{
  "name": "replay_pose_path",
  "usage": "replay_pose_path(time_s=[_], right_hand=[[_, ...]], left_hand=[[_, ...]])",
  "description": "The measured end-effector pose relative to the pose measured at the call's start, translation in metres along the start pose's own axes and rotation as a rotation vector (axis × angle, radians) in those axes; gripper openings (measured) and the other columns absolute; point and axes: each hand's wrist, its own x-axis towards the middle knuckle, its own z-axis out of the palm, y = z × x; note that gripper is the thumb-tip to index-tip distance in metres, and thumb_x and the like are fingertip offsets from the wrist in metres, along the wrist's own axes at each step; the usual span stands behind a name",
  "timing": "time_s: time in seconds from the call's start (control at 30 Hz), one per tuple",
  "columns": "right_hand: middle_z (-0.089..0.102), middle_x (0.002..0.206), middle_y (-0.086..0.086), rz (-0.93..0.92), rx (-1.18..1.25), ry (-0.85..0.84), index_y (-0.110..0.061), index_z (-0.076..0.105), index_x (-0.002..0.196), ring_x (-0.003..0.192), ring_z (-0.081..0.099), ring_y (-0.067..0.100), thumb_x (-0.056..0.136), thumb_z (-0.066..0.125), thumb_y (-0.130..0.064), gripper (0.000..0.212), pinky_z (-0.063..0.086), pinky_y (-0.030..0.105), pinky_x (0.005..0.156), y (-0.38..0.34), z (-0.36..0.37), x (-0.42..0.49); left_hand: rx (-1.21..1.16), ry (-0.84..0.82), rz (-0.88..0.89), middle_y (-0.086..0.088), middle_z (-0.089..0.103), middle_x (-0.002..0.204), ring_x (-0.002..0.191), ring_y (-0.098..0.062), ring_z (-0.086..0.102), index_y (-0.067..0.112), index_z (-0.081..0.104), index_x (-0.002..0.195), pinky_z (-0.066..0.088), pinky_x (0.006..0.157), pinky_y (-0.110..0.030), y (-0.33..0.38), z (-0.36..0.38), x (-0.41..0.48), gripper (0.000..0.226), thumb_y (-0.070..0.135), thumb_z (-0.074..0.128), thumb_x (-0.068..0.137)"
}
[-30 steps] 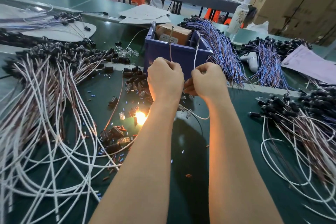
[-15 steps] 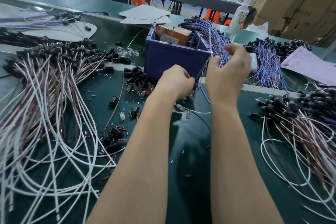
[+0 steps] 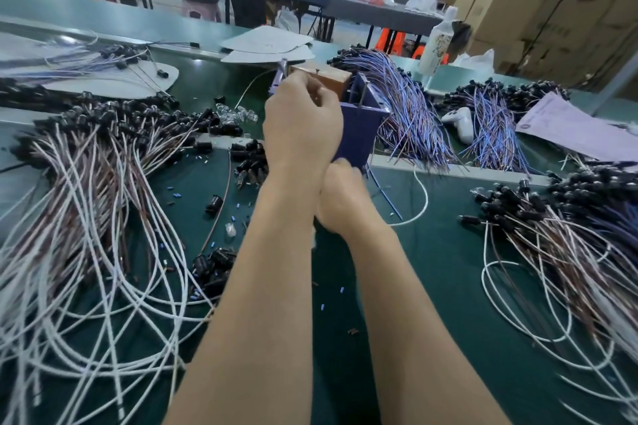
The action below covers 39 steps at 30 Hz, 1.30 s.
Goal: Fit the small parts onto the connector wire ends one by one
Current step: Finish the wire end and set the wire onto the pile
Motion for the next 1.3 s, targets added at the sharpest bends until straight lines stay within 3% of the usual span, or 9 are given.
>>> replay_pose_path(time_s=[0.17, 0.3, 0.43, 0.6, 0.67, 0.77, 0.93, 1.07, 1.3], right_hand=[[0.064, 0.080, 0.001, 0.000, 0.486, 0.679, -0.010, 0.063, 0.095, 0.073, 0.057, 0.019, 0.093, 0.057, -0.017, 0.009, 0.036, 0.025, 0.064, 0.020, -0.056, -0.016], [0.057, 0.064, -0.012, -0.046, 0.583, 0.649, -0.015, 0.065, 0.100, 0.057, 0.052, 0.008, 0.094, 0.051, -0.012, 0.015, 0.038, 0.023, 0.057, 0.028, -0.090, -0.035], [0.059, 0.068, 0.000, 0.000, 0.514, 0.571, -0.014, 0.064, 0.107, 0.057, 0.054, 0.013, 0.097, 0.049, -0.014, 0.018, 0.039, 0.023, 0.058, 0.053, -0.118, -0.068], [0.057, 0.060, -0.015, 0.159, 0.242, 0.701, -0.026, 0.070, 0.096, 0.051, 0.051, -0.013, 0.093, 0.056, -0.035, 0.016, 0.035, 0.003, 0.052, 0.116, -0.177, -0.150], [0.059, 0.054, -0.015, 0.262, 0.232, 0.838, -0.039, 0.068, 0.085, 0.051, 0.054, -0.011, 0.084, 0.057, -0.043, 0.012, 0.043, 0.015, 0.060, 0.136, -0.200, -0.181], [0.061, 0.051, -0.016, 0.458, 0.215, 0.931, -0.035, 0.063, 0.075, 0.049, 0.054, -0.010, 0.082, 0.056, -0.039, 0.011, 0.043, 0.024, 0.061, 0.166, -0.207, -0.207], [0.069, 0.095, 0.011, 0.952, 0.185, 0.480, -0.016, 0.064, 0.087, 0.088, 0.060, 0.027, 0.089, 0.061, -0.019, 0.005, 0.042, 0.029, 0.072, 0.222, -0.143, -0.209], [0.066, 0.107, 0.009, 1.125, 0.230, 0.364, -0.019, 0.065, 0.095, 0.105, 0.058, 0.032, 0.089, 0.057, -0.016, 0.011, 0.045, 0.041, 0.095, 0.240, -0.097, -0.202], [0.059, 0.118, 0.007, 1.038, 0.164, 0.559, -0.024, 0.065, 0.104, 0.114, 0.050, 0.033, 0.088, 0.057, -0.021, 0.018, 0.039, 0.043, 0.098, 0.218, -0.100, -0.179]], left_hand=[[0.224, -0.328, -0.113, -0.014, 0.067, 0.101, 0.096, -0.031, 0.061, 0.005, 0.065, 0.102, 0.045, 0.077, -0.032, 0.006, 0.006, 0.002, 0.048, 0.046, 0.042, 0.097], [-0.018, -0.350, 0.047, -0.006, 0.061, 0.090, 0.091, -0.024, 0.058, 0.013, 0.061, 0.090, 0.037, 0.072, -0.026, 0.045, 0.025, -0.014, 0.032, 0.036, 0.041, 0.101], [-0.300, -0.183, 0.142, 0.007, 0.060, 0.074, 0.071, -0.008, 0.059, 0.015, 0.064, 0.090, 0.045, 0.067, -0.023, 0.080, 0.049, -0.026, 0.021, 0.026, 0.049, 0.099], [-1.031, -0.072, -0.208, 0.002, 0.049, 0.064, 0.054, -0.008, 0.046, 0.015, 0.050, 0.076, 0.040, 0.053, -0.019, 0.124, 0.083, -0.036, 0.024, 0.019, 0.047, 0.100], [-1.135, -0.138, -0.342, 0.000, 0.047, 0.061, 0.051, -0.010, 0.043, 0.016, 0.048, 0.075, 0.038, 0.049, -0.021, 0.137, 0.108, -0.047, 0.025, 0.017, 0.048, 0.099], [-1.002, -0.416, -0.462, -0.001, 0.049, 0.051, 0.042, -0.011, 0.046, 0.009, 0.050, 0.069, 0.041, 0.043, -0.017, 0.148, 0.160, -0.077, 0.028, 0.010, 0.050, 0.096], [-0.485, -0.801, -0.500, -0.023, 0.066, 0.102, 0.093, -0.033, 0.065, -0.006, 0.060, 0.099, 0.053, 0.091, -0.044, 0.116, 0.233, -0.136, 0.016, 0.007, 0.055, 0.091], [0.018, -0.742, -0.200, -0.015, 0.060, 0.117, 0.107, -0.034, 0.058, 0.004, 0.052, 0.116, 0.044, 0.080, -0.036, 0.087, 0.247, -0.165, 0.027, 0.018, 0.055, 0.092], [0.157, -0.689, 0.072, -0.008, 0.064, 0.104, 0.093, -0.029, 0.059, 0.010, 0.061, 0.102, 0.041, 0.071, -0.031, 0.079, 0.231, -0.141, 0.019, 0.021, 0.049, 0.093]])
